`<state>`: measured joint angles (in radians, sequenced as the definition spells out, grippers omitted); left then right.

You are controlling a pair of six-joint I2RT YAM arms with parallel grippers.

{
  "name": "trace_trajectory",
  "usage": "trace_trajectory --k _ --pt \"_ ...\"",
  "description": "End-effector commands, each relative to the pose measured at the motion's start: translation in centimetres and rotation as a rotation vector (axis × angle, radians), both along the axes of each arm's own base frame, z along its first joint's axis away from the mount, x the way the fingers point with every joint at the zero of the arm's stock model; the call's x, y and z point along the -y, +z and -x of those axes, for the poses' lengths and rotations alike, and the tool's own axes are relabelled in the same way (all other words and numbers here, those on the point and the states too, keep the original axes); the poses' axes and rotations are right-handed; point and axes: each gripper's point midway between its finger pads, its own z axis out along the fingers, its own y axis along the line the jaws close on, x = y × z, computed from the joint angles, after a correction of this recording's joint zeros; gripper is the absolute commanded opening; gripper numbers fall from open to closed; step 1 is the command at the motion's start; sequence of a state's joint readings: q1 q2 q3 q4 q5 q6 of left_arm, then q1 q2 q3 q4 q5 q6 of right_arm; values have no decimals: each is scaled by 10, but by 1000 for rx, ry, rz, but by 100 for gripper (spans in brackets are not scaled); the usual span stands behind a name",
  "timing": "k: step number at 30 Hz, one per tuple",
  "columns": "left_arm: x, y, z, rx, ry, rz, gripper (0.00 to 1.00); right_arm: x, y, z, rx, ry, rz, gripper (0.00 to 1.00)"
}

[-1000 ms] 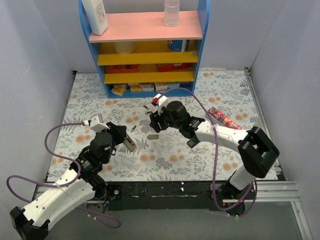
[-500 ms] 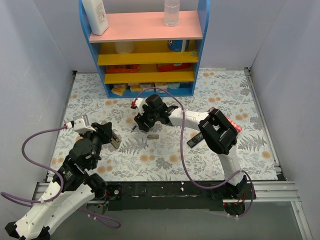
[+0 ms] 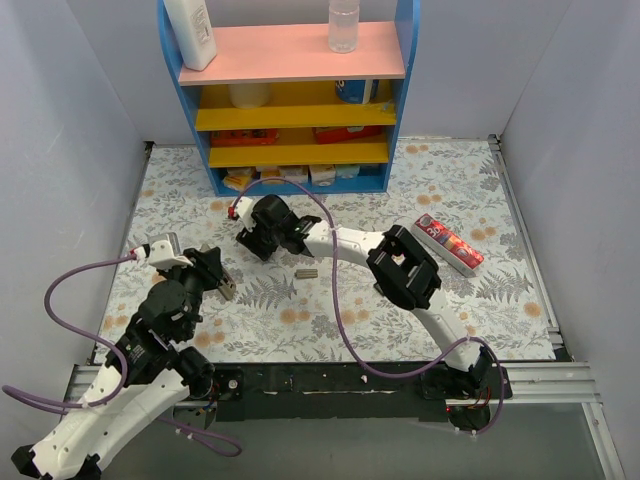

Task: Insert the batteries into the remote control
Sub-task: Pick up the battery from the center of the board.

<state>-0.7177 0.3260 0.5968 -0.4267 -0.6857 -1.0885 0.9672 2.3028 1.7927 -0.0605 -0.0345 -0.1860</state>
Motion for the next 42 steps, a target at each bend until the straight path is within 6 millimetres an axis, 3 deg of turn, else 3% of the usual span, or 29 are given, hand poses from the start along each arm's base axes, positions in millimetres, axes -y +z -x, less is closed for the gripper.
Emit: trace_trajectory --k 1,9,14,20,28,42 --pt "-3 2 1 13 7 -9 1 -2 -4 -11 54 -73 51 66" --pt "-4 5 3 25 0 0 1 8 -20 -7 81 -86 134 66" --pt "-3 4 3 24 -3 1 1 27 -26 -1 82 -102 181 66" --pt "-2 4 1 21 -6 -4 1 44 -16 9 73 -116 182 66" --pt "-2 3 1 20 -11 -1 1 50 -8 17 46 -136 168 66" --pt "-1 4 1 25 -17 6 2 85 -20 29 -134 -404 131 62"
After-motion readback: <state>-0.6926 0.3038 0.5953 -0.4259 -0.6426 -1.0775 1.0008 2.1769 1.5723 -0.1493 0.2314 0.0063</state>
